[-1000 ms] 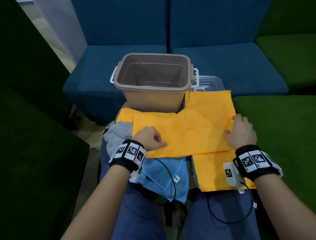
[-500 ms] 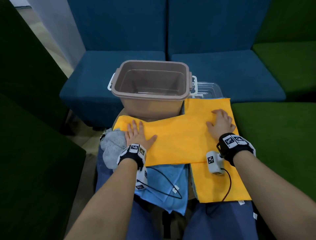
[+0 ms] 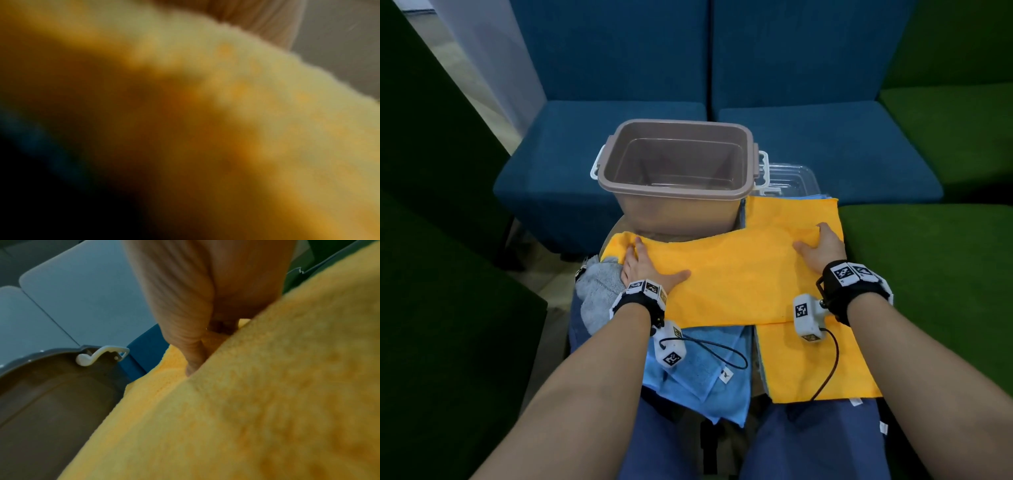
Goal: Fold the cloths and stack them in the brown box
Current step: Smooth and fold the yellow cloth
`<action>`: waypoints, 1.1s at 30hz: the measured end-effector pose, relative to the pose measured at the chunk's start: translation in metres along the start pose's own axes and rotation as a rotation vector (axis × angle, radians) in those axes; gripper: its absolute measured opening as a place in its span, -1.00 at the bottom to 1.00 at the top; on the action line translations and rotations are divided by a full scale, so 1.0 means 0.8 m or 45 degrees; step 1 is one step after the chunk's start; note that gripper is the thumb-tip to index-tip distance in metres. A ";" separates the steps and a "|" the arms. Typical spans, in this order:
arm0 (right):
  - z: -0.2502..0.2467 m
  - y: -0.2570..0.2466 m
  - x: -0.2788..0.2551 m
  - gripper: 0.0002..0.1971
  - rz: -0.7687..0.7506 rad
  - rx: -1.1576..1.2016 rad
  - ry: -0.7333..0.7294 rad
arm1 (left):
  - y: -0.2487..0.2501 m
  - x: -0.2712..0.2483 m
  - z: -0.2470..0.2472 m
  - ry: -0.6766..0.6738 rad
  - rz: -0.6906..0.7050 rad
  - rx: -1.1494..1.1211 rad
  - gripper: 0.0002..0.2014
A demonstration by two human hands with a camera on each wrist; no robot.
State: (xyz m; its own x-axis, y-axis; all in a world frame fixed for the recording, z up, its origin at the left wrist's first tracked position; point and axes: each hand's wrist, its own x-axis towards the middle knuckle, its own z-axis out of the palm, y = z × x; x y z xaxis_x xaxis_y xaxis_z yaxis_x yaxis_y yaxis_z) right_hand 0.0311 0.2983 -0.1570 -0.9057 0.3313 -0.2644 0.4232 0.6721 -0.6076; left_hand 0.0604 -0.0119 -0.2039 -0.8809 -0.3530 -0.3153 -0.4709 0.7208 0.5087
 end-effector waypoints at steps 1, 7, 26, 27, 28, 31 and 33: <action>-0.002 -0.001 0.000 -0.40 0.007 0.002 -0.008 | 0.001 -0.001 -0.001 -0.005 -0.002 -0.004 0.30; -0.006 0.013 0.008 -0.70 -0.003 0.110 0.094 | -0.003 -0.004 -0.002 0.075 0.016 -0.123 0.11; -0.041 -0.013 -0.059 -0.73 -0.318 0.020 0.660 | 0.013 -0.036 -0.075 0.944 0.450 -0.617 -0.79; -0.045 -0.013 -0.059 -0.73 -0.310 -0.001 0.697 | 0.017 -0.039 -0.079 0.981 0.493 -0.578 -0.78; -0.049 -0.014 -0.060 -0.73 -0.309 -0.007 0.728 | 0.021 -0.040 -0.082 1.004 0.522 -0.553 -0.77; -0.057 -0.017 -0.059 -0.73 -0.322 0.015 0.779 | 0.031 -0.040 -0.082 1.005 0.521 -0.569 -0.75; -0.063 -0.016 -0.059 -0.74 -0.342 0.062 0.763 | 0.032 -0.042 -0.079 0.974 0.515 -0.543 -0.76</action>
State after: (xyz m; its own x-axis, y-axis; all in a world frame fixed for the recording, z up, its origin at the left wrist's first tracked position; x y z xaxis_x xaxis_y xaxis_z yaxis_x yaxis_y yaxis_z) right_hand 0.0692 0.3073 -0.0992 -0.8037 0.4769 0.3557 0.1698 0.7569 -0.6311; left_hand 0.0751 -0.0193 -0.1291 -0.7021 -0.5274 0.4785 0.0307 0.6489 0.7602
